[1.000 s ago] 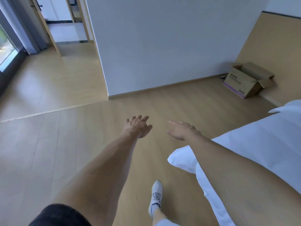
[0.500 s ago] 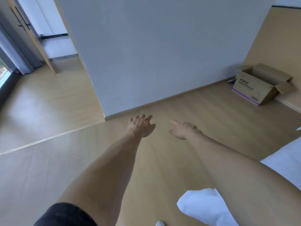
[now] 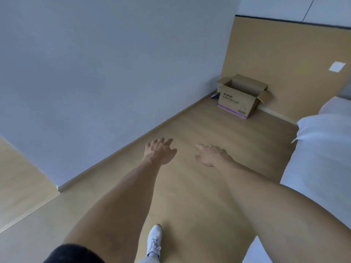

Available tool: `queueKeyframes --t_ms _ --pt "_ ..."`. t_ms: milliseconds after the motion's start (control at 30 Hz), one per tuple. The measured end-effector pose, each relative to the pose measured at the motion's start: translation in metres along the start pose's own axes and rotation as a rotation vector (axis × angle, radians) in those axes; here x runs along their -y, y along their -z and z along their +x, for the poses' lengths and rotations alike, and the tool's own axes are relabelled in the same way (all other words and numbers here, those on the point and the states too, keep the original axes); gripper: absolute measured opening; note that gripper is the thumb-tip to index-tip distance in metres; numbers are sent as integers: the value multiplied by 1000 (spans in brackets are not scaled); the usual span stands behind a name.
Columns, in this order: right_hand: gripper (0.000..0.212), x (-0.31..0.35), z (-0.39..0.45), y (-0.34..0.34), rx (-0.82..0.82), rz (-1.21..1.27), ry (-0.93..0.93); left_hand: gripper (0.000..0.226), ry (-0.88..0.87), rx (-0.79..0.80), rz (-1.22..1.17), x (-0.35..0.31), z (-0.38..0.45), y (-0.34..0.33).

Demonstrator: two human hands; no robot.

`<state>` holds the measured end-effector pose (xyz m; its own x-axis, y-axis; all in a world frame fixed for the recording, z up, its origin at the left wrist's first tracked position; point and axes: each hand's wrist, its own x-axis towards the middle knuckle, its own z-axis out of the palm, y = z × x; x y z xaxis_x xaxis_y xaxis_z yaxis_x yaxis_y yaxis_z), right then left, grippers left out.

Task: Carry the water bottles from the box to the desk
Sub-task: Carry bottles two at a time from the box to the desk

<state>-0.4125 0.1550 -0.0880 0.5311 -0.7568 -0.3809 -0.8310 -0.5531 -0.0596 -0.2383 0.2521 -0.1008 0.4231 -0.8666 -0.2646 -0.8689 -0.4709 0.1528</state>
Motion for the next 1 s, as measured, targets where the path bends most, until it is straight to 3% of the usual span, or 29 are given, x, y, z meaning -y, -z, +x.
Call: queueKeyframes --t_ms 367,667,1000 --pt "61 -12 173 80 -14 108 -254 62 -191 62 59 17 237 78" --pt "56 -87 288 105 -7 147 -420 62 -362 94 108 -67 384 87" --pt "57 -208 455 159 -10 248 -436 62 -364 126 190 -162 577 118"
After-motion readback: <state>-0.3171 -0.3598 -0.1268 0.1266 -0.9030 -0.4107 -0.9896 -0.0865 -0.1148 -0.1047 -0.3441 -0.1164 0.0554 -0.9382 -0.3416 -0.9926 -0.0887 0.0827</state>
